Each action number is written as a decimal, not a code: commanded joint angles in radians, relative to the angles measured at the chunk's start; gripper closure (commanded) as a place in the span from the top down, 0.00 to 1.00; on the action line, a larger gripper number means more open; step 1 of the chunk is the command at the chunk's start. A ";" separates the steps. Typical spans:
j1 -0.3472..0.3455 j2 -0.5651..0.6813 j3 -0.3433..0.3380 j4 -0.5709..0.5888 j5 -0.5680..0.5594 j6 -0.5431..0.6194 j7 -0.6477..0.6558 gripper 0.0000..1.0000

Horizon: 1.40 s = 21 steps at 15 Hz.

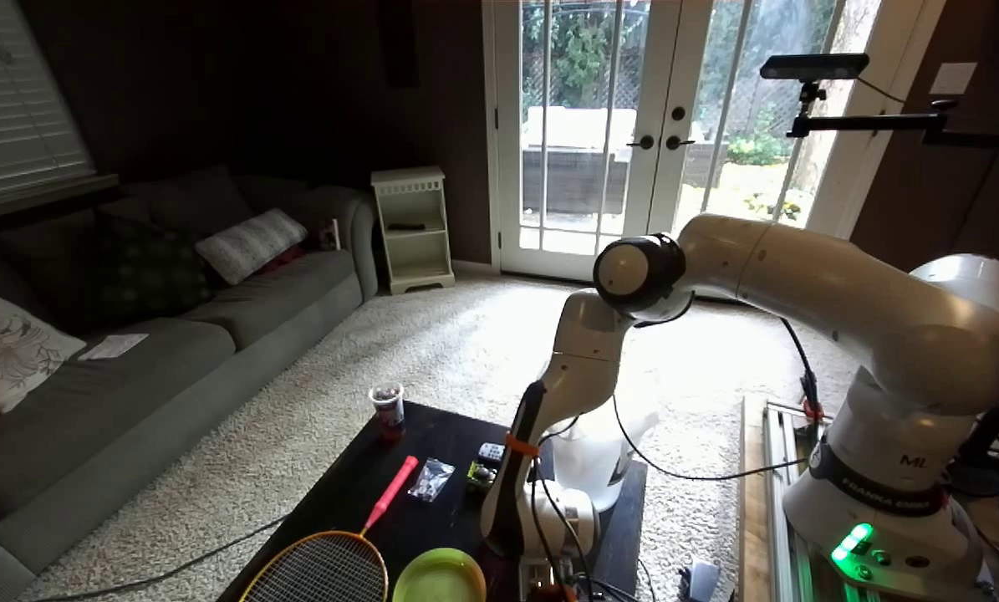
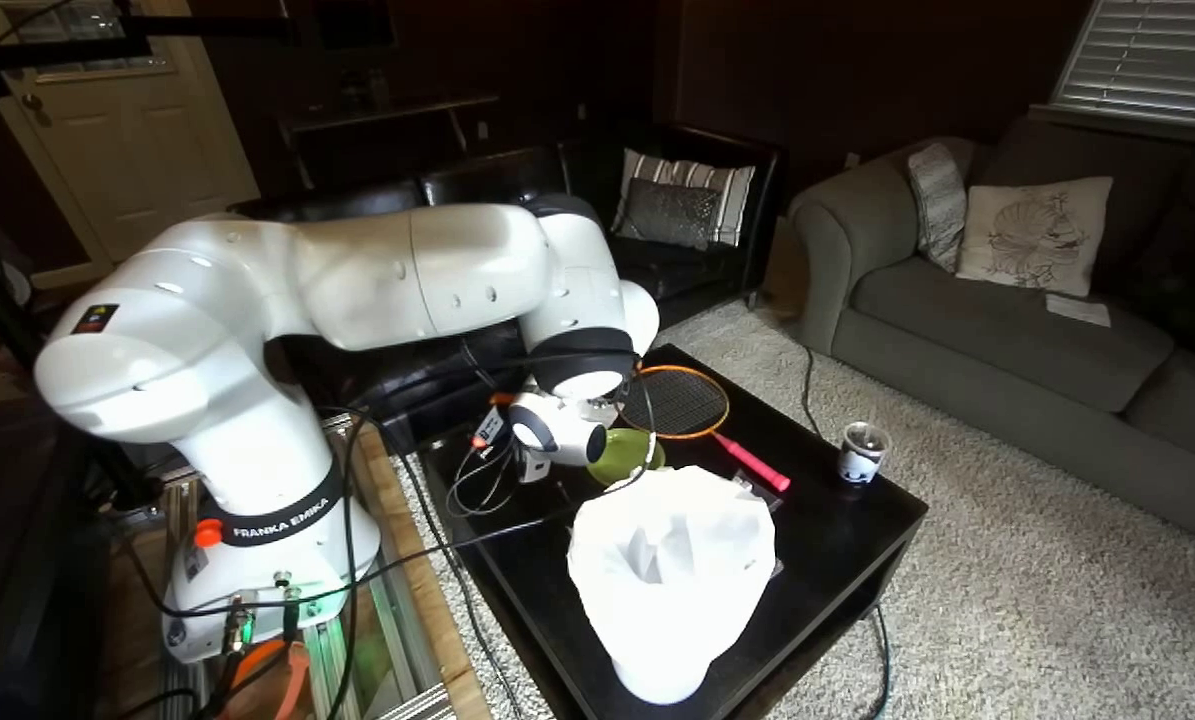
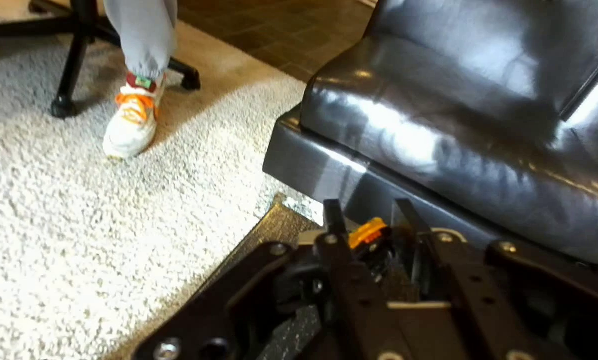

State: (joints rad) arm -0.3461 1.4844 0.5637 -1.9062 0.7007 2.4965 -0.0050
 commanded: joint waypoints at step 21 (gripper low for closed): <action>0.580 0.000 -0.484 0.240 0.699 -0.693 0.219 0.07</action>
State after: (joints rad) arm 0.2589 1.4841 0.0578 -1.6644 1.4118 1.7911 0.1619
